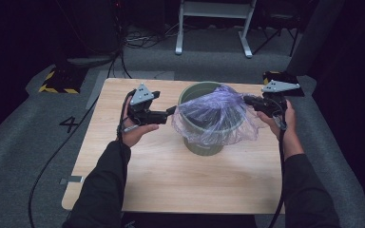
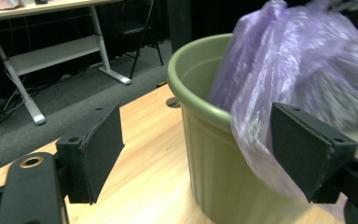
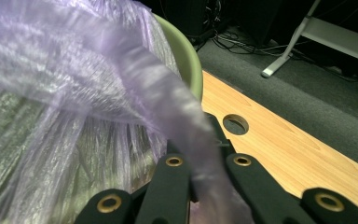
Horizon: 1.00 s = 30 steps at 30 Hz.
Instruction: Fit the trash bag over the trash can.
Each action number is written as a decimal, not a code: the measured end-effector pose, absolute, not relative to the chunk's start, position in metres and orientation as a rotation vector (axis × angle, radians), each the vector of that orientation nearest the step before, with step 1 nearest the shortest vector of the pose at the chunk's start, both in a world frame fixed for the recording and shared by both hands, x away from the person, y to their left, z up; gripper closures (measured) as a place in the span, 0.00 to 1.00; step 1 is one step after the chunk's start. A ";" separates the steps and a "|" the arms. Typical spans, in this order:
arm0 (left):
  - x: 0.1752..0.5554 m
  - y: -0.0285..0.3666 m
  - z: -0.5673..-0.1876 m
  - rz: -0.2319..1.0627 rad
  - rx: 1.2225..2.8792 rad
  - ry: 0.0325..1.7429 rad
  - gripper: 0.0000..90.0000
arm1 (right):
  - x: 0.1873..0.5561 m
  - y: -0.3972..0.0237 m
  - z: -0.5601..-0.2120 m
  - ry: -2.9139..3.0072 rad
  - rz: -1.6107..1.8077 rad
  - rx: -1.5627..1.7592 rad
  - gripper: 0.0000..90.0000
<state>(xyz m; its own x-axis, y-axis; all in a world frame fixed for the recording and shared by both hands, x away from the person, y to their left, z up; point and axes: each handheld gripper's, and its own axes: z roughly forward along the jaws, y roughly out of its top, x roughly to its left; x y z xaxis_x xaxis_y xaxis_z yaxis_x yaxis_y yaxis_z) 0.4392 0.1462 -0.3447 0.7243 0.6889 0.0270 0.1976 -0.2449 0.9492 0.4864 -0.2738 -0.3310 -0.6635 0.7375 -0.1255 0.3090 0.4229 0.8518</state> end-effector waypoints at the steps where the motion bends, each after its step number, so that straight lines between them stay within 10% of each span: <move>1: 0.435 0.151 -0.345 0.542 1.798 0.691 0.19 | 0.486 -0.274 -0.331 2.192 1.161 0.885 1.00; 10: 0.399 0.156 -0.349 0.536 1.764 0.612 0.18 | 0.484 -0.275 -0.328 2.187 1.145 0.878 1.00; 26: 0.343 0.049 -0.365 0.510 1.904 0.260 0.17 | 0.478 -0.273 -0.326 2.198 1.116 0.870 1.00; 30: 0.353 0.041 -0.372 0.544 1.918 0.284 0.40 | 0.476 -0.274 -0.324 2.198 1.118 0.875 0.99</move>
